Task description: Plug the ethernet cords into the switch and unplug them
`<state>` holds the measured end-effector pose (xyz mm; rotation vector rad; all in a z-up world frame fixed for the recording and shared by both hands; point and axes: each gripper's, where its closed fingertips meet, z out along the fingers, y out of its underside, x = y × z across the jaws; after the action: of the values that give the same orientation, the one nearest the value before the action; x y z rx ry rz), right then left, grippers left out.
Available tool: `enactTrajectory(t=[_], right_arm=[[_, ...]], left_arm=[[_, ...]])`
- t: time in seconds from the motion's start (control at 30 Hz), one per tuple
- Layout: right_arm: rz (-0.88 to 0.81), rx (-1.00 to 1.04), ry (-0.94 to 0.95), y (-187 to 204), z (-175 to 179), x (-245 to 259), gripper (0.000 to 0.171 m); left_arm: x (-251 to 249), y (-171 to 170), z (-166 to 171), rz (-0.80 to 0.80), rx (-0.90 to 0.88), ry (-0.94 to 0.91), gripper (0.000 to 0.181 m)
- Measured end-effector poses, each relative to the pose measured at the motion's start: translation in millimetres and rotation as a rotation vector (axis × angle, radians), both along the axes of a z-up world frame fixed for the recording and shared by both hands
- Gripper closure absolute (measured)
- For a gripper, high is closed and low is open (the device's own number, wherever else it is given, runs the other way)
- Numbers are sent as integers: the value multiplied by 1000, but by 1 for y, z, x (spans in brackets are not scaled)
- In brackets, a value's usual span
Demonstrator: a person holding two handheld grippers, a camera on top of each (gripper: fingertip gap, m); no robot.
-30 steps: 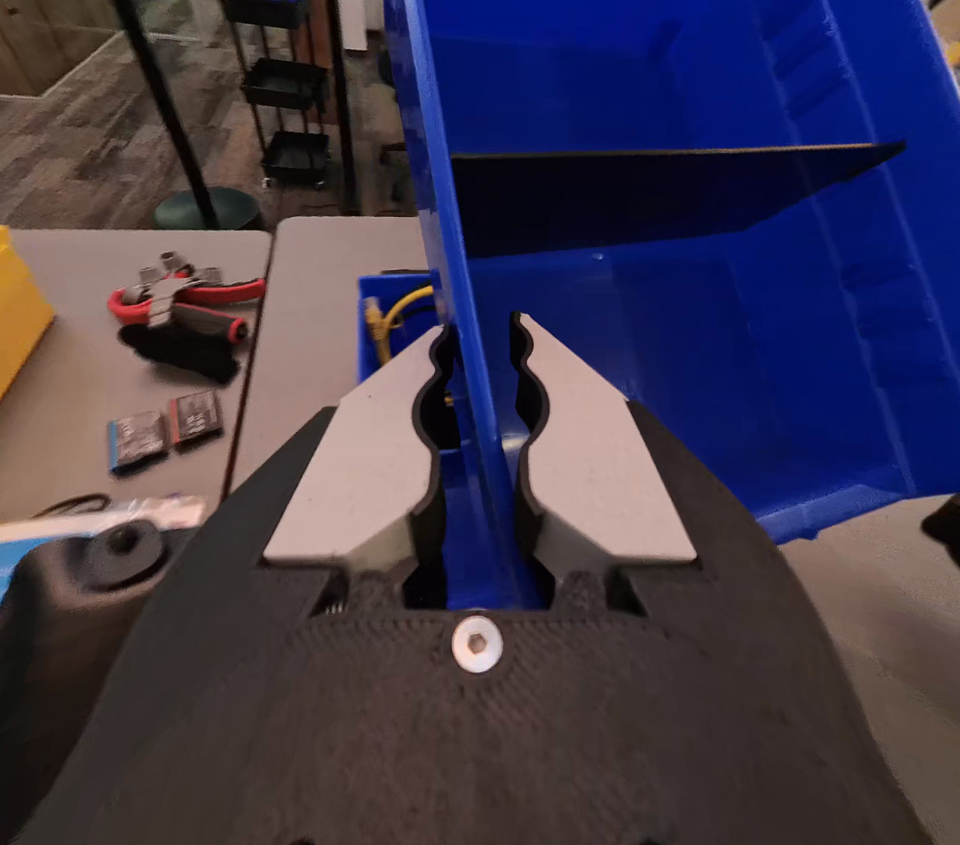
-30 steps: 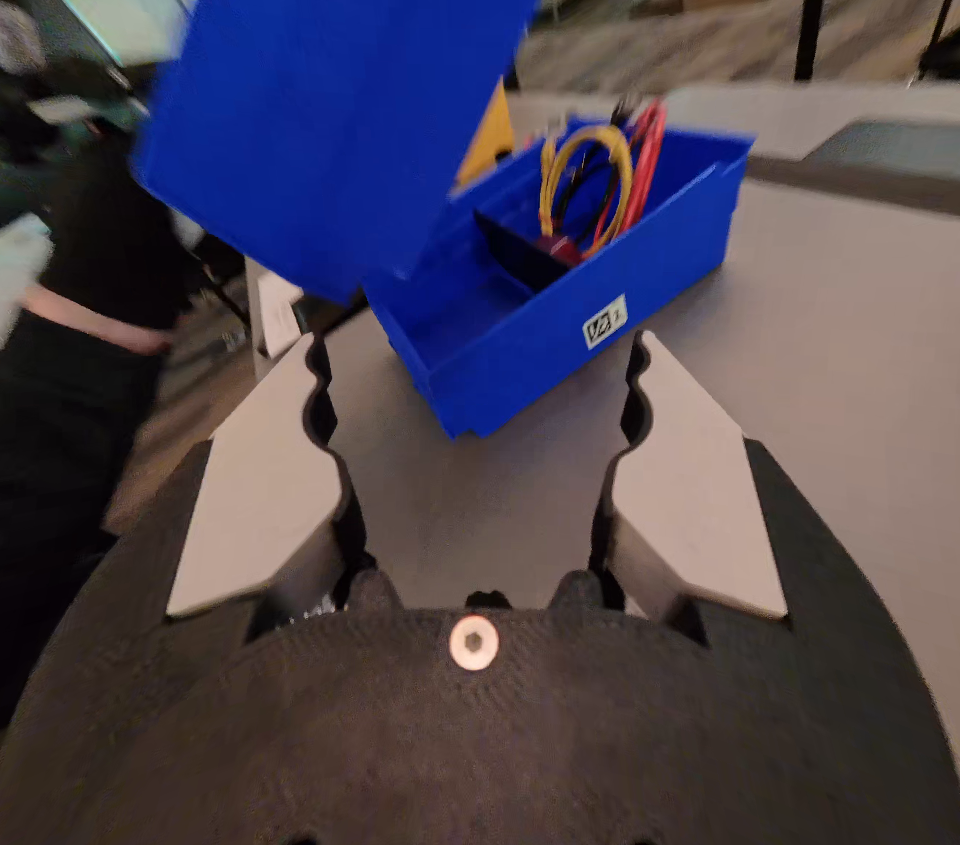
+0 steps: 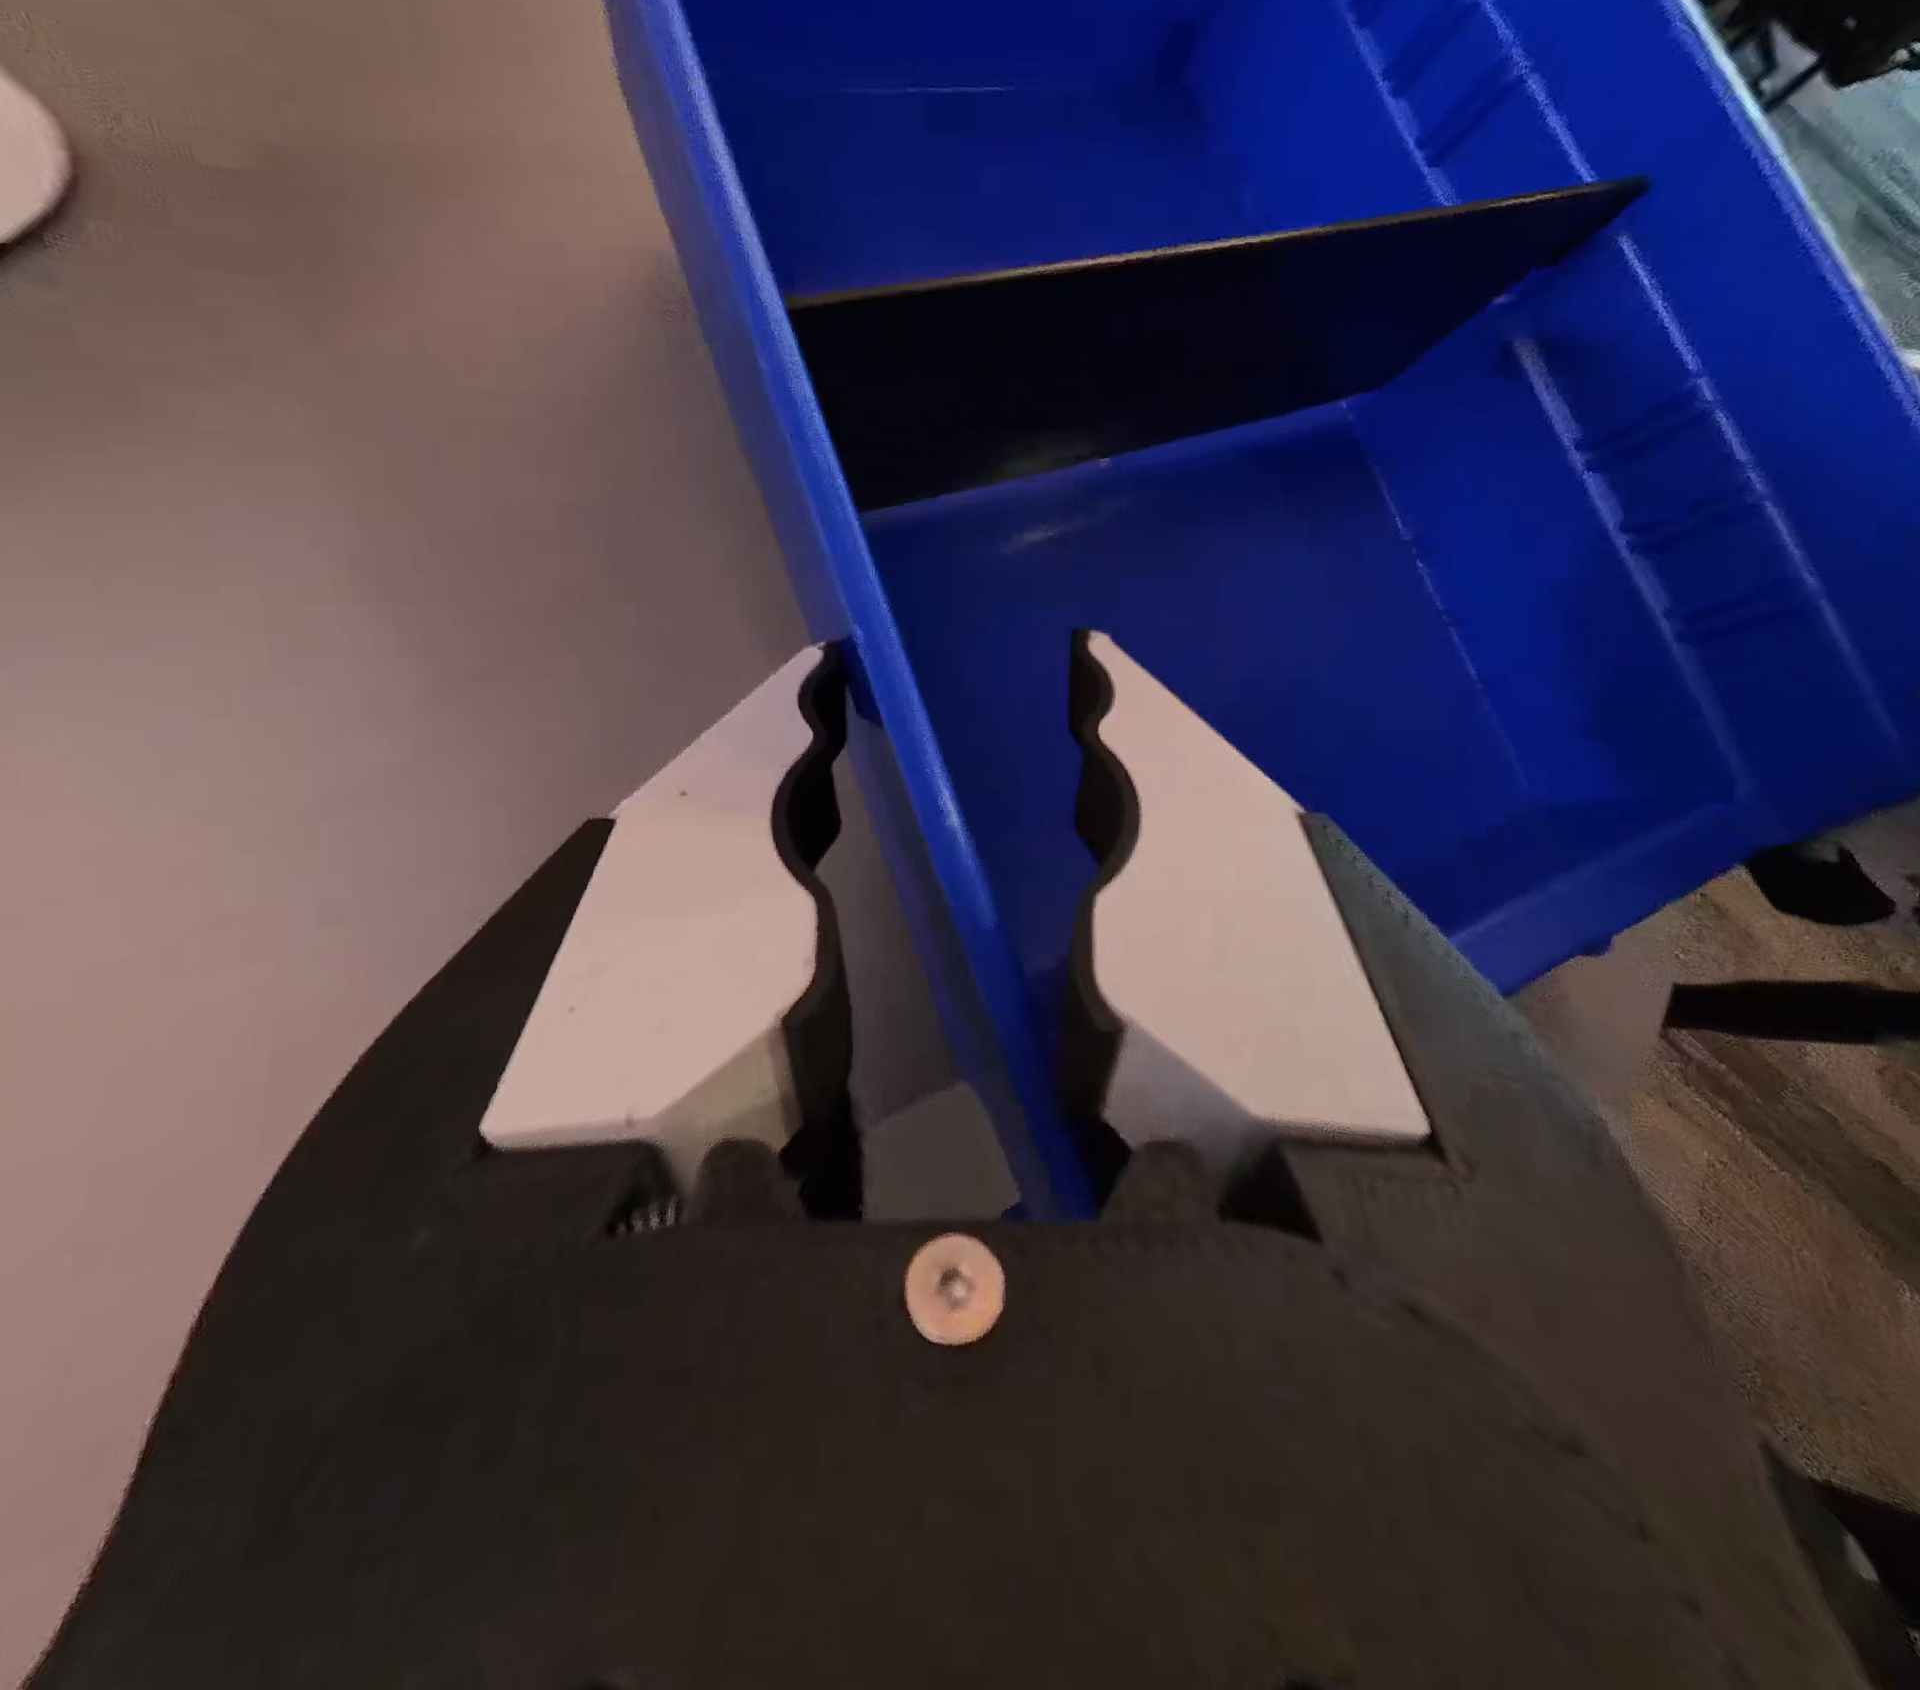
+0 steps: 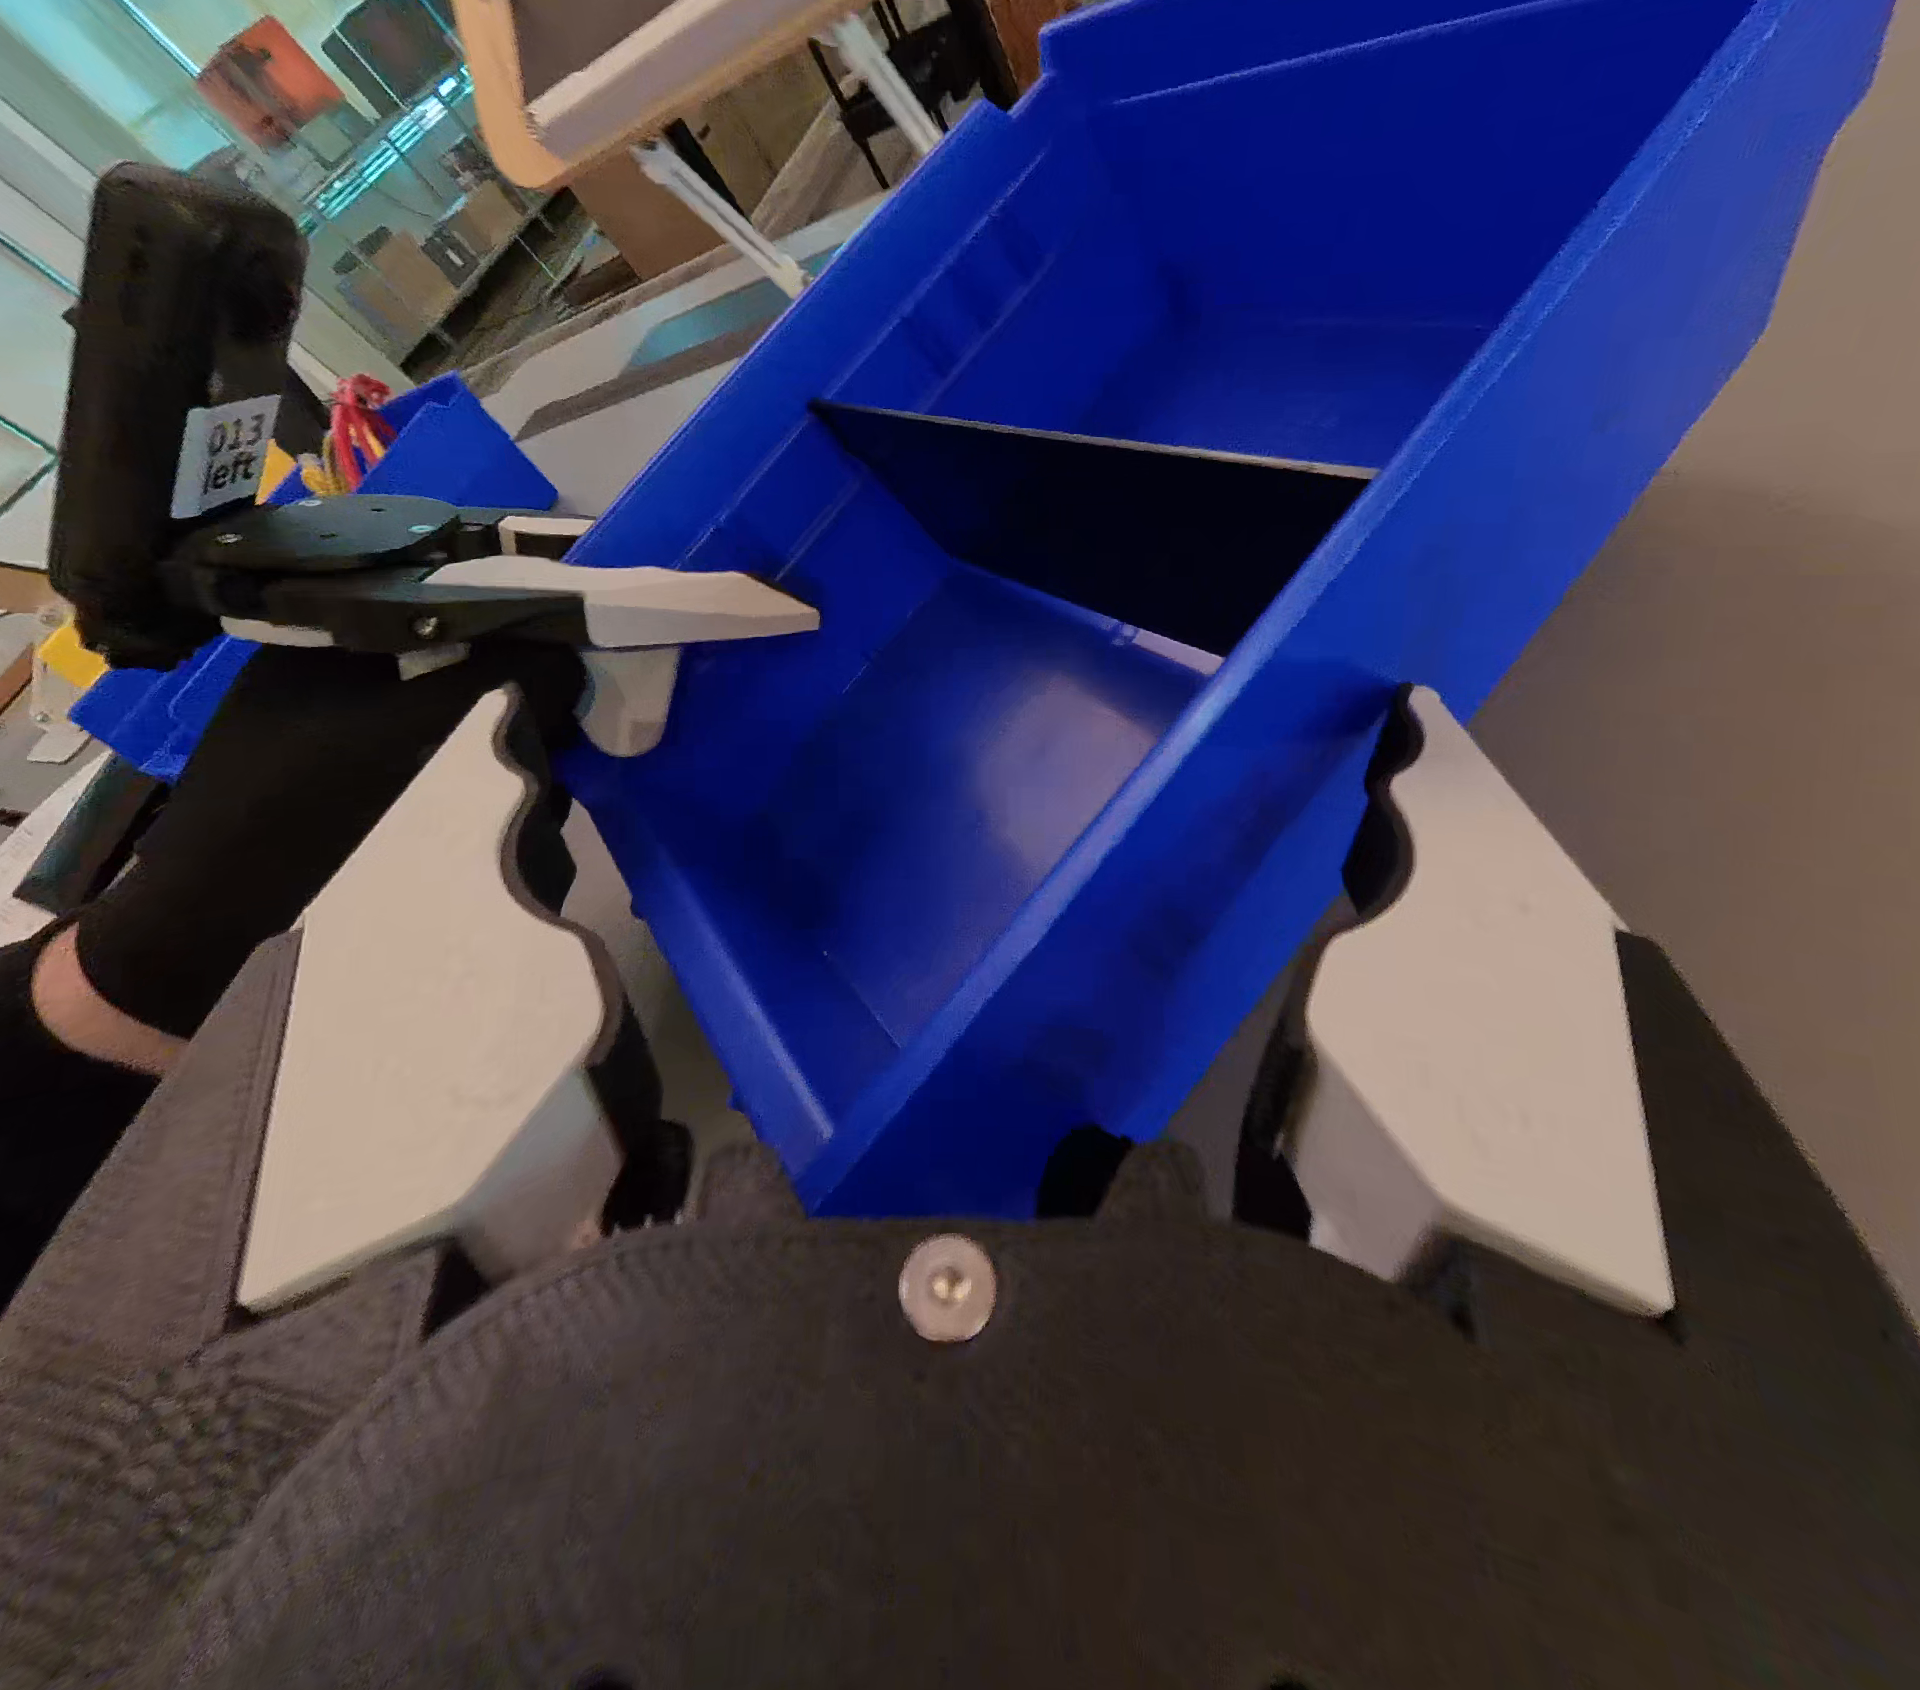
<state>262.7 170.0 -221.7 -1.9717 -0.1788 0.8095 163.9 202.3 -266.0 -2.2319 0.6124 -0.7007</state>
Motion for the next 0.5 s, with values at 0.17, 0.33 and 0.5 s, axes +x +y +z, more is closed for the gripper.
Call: enactTrajectory(t=[0.17, 0.33, 0.5], right_arm=[[-2, -79, -12, 27, -21, 44, 26], [17, -69, 23, 64, -16, 92, 44], [95, -96, -4, 102, -30, 142, 64]], left_arm=[[47, -1, -10, -54, -52, -14, 116], [92, 0, -9, -78, -94, -81, 95], [140, 1, -3, -130, -154, -127, 84]])
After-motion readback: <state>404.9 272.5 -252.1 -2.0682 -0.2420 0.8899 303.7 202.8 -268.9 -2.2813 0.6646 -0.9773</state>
